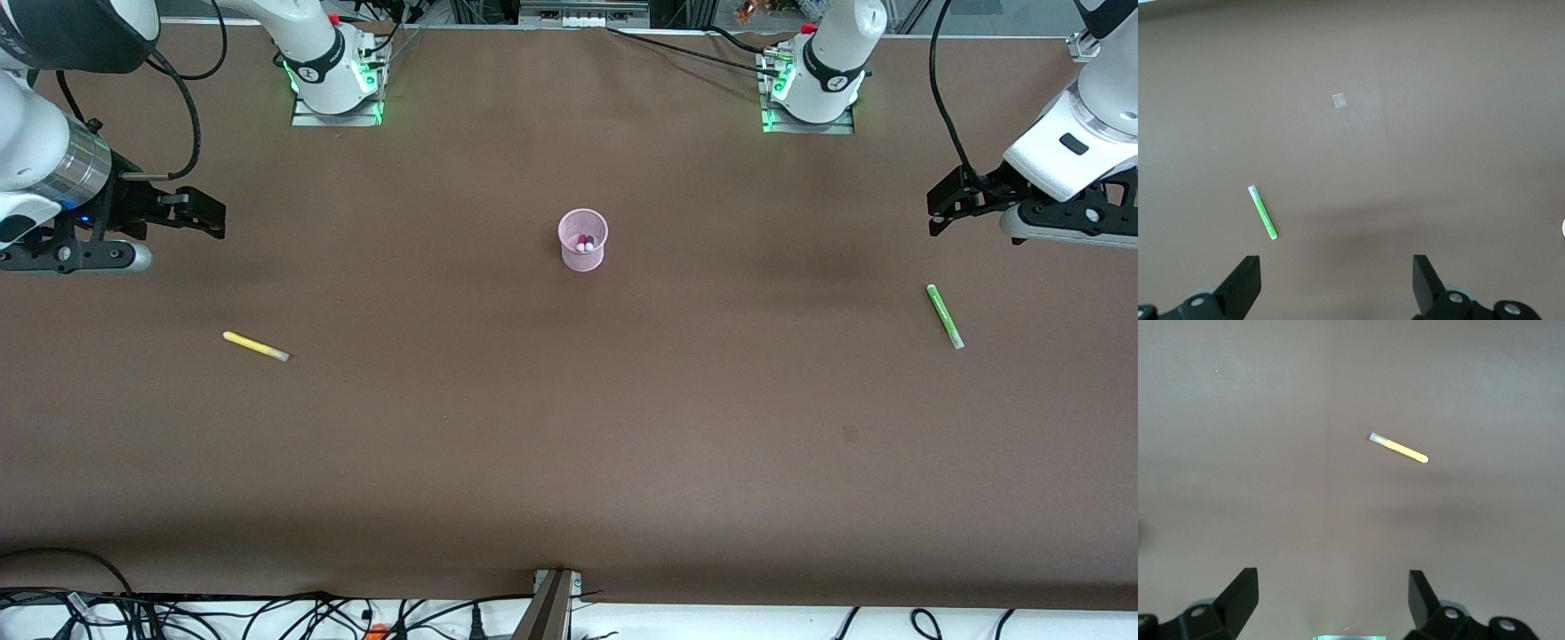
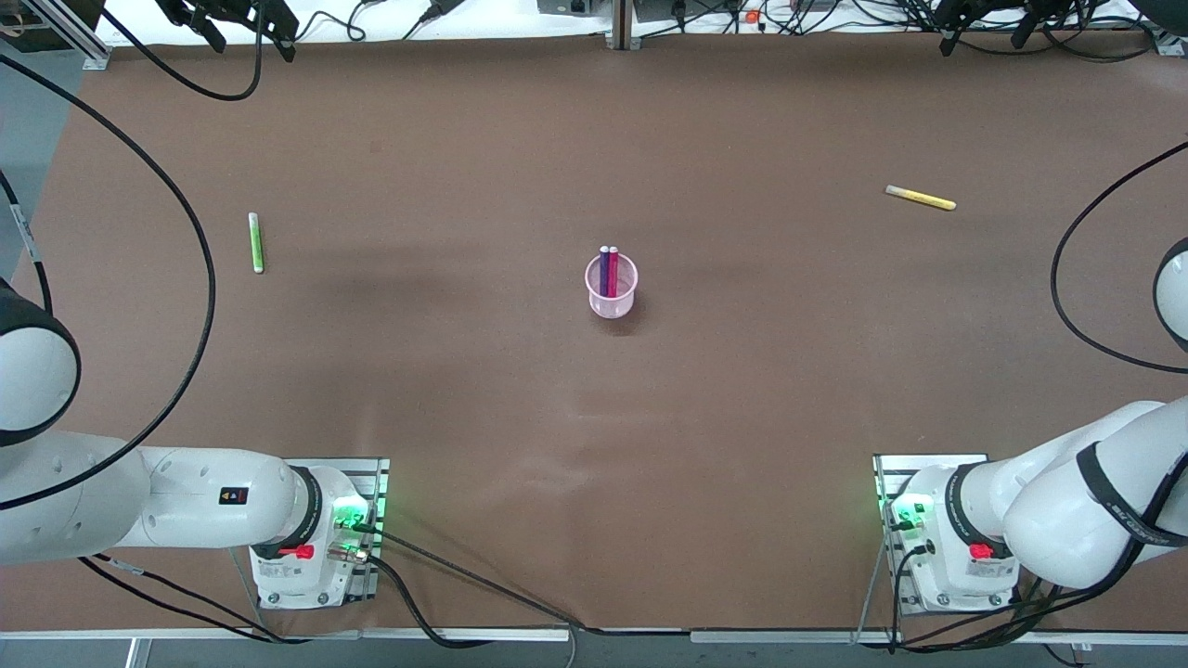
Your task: Organize pens into pink holder with both arms
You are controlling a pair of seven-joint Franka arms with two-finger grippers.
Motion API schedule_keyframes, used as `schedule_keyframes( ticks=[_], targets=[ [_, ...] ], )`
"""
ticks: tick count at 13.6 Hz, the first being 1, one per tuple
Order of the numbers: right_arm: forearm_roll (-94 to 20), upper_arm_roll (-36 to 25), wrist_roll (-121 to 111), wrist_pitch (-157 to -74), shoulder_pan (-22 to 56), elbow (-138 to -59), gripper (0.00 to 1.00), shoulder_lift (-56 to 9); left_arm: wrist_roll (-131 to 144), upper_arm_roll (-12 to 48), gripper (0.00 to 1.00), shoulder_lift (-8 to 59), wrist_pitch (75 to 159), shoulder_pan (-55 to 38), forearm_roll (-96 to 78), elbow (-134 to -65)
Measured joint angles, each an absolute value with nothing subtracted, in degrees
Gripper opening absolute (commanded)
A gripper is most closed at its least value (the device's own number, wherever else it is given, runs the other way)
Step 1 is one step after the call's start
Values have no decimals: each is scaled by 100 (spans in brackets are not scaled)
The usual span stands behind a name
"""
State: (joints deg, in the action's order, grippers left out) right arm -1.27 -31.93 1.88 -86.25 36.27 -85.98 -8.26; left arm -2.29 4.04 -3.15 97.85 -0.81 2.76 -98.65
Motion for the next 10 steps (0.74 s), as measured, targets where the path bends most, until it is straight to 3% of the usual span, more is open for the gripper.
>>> schedule_keyframes(
  ticks=[2,7,10],
  targets=[
    [-126,-3038,194,-8649,3441,-8597,99,-825,-229,407,100,-315,9785,-81,276,-9865],
    [-119,-1419,198,-8670,1737,-8545,99,-807,-229,406,100,-315,9723,-80,276,-9864],
    [-91,-959,197,-8728,1214,-8545,99,-765,-229,409,100,-315,9707,-80,276,-9854]
  ],
)
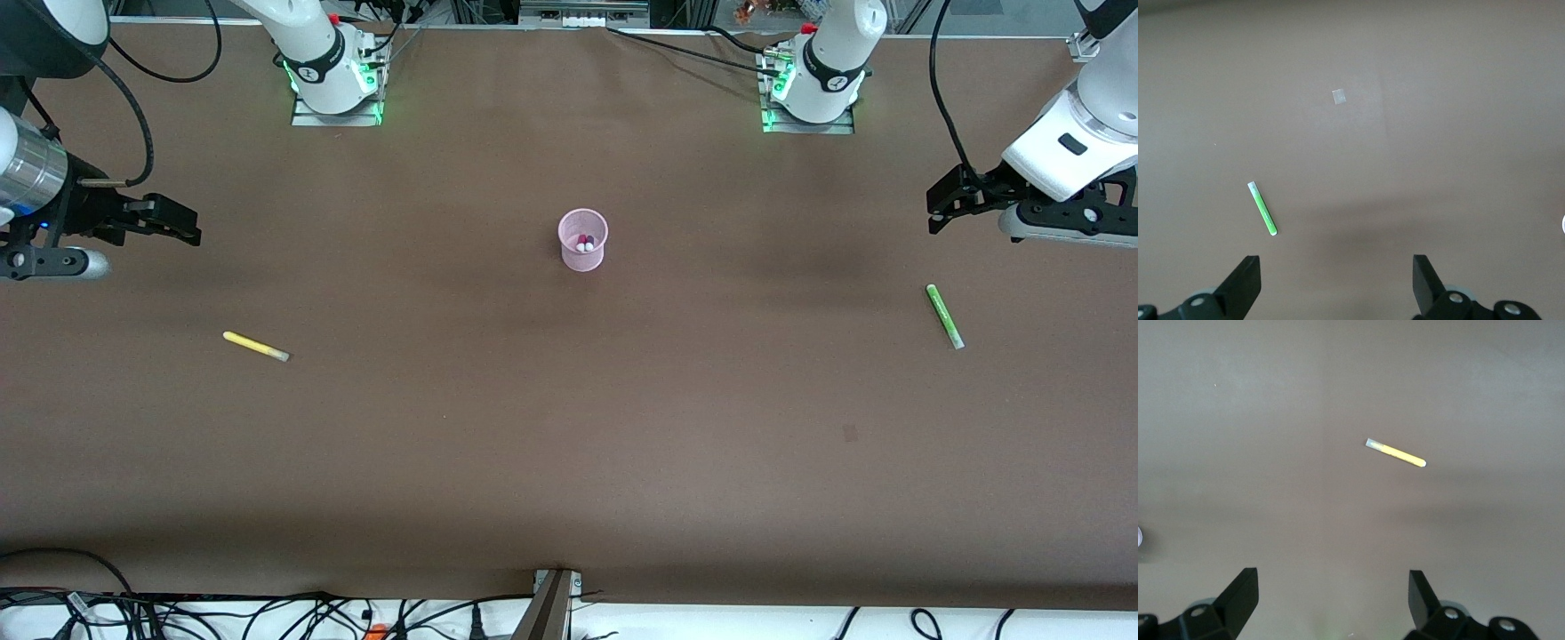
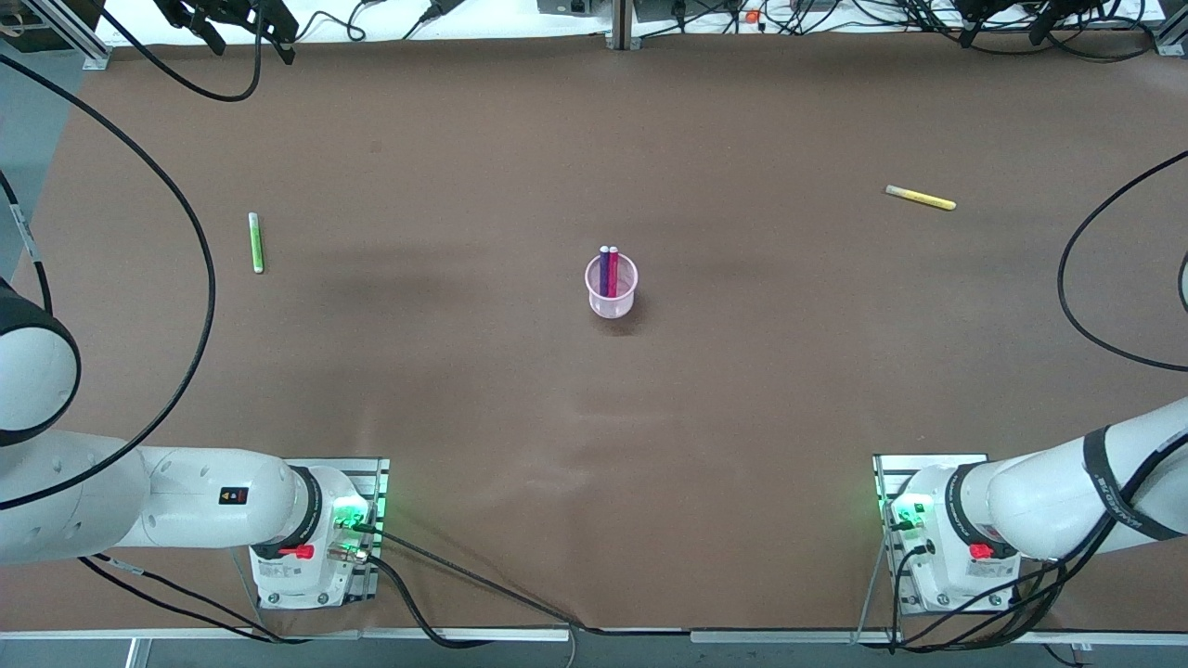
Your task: Organize pens into pink holder with both arms
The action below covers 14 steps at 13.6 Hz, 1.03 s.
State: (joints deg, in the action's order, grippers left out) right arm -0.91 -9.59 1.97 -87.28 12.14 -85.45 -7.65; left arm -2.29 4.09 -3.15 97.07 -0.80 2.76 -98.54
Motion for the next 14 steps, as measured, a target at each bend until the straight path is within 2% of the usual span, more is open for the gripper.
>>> schedule_keyframes(
  ticks=[3,14],
  targets=[
    [119,-603,197,-8872,901,-8547,99,-732,-229,465,100,-315,9692,-81,276,-9837],
    [127,-642,261,-8917,805,-8559,100,-697,-228,512,100,-237,9532,-81,276,-9716]
  ],
)
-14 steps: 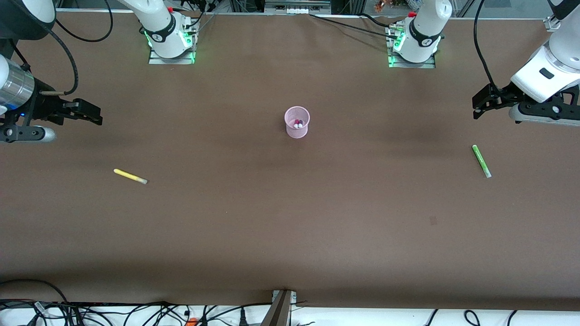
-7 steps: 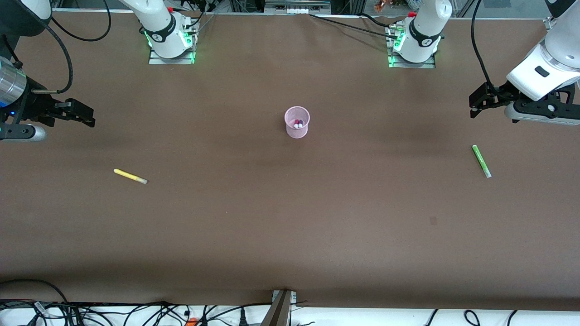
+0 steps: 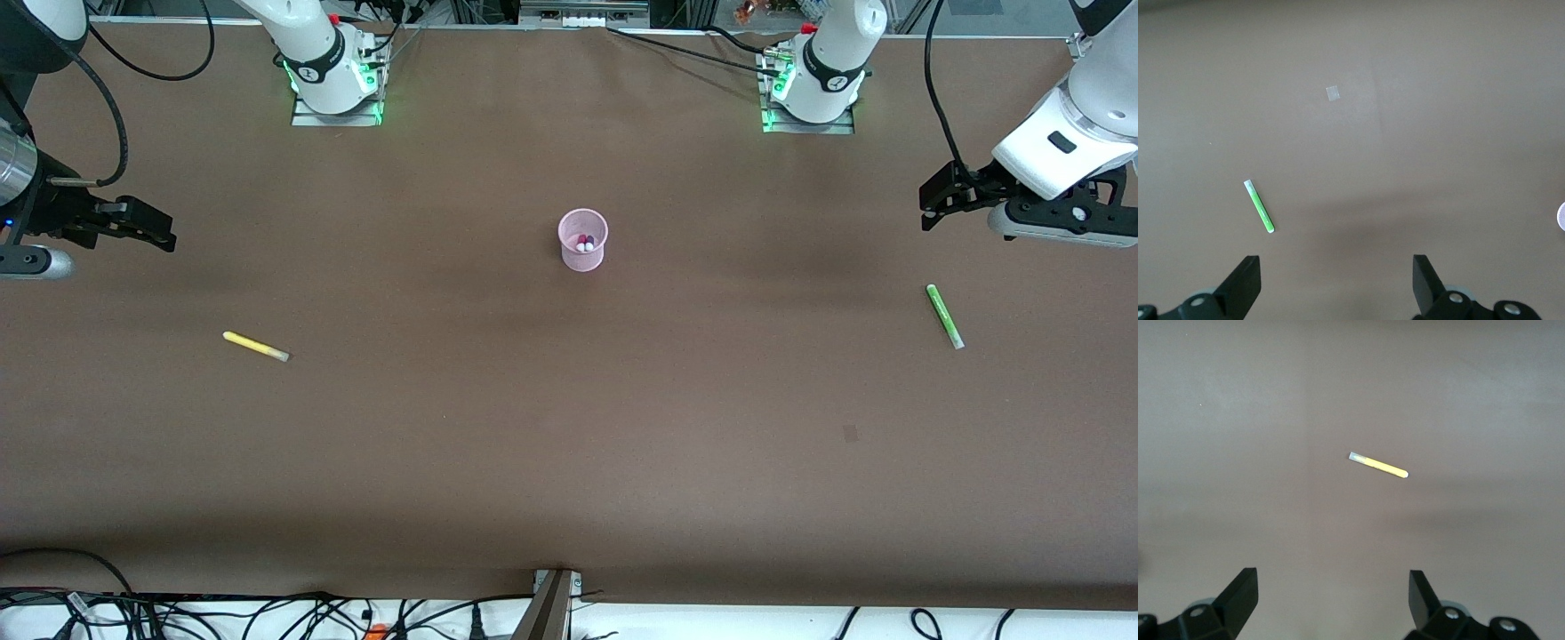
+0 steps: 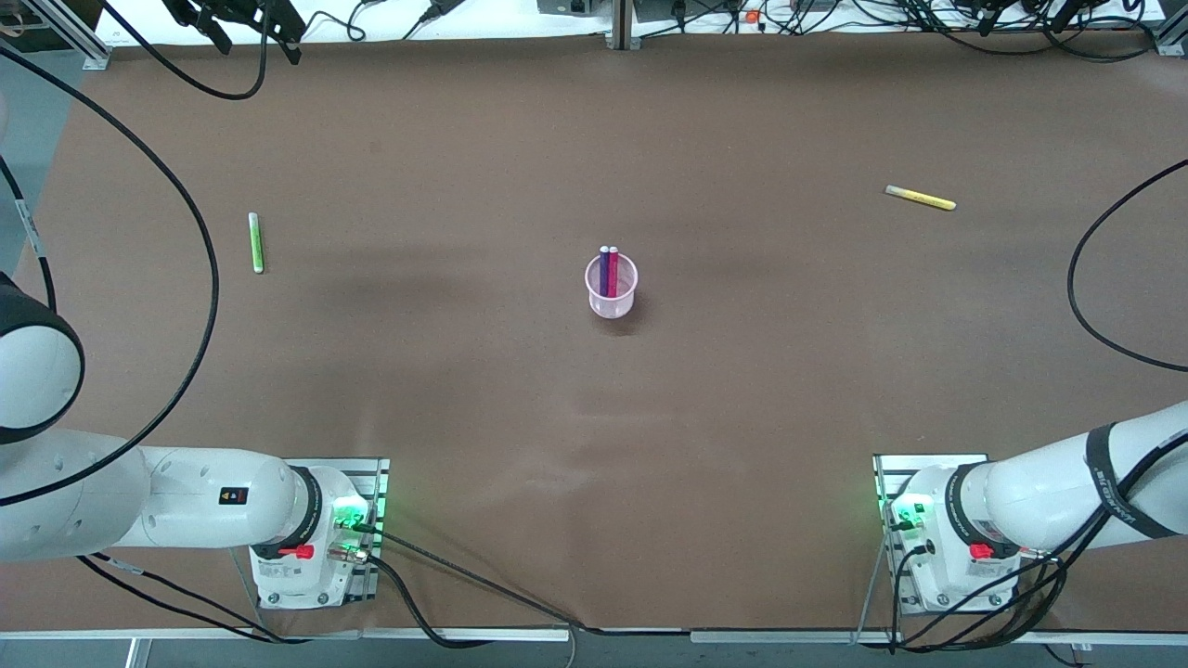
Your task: Organize pens into pink holder with both arms
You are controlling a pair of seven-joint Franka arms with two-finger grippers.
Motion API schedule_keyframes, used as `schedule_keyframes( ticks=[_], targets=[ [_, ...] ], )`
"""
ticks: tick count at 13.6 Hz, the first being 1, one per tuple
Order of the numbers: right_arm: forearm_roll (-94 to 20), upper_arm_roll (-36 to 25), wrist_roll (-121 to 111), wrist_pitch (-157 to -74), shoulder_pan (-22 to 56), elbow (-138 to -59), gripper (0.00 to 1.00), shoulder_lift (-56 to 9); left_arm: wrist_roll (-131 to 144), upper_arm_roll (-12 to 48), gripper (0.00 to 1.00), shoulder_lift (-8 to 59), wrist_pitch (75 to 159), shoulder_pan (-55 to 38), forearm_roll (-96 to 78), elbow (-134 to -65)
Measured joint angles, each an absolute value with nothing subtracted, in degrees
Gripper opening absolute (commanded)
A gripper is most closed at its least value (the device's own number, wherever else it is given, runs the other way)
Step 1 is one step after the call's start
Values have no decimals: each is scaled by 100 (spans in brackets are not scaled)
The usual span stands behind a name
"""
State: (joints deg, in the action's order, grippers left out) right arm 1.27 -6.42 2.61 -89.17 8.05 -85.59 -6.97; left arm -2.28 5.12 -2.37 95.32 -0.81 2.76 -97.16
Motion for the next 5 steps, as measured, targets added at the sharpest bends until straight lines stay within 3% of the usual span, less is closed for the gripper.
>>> schedule_keyframes(
  ticks=[5],
  targets=[
    [122,-635,471,-8819,806,-8594,100,-697,-228,513,100,-189,9524,-73,276,-9703]
  ],
)
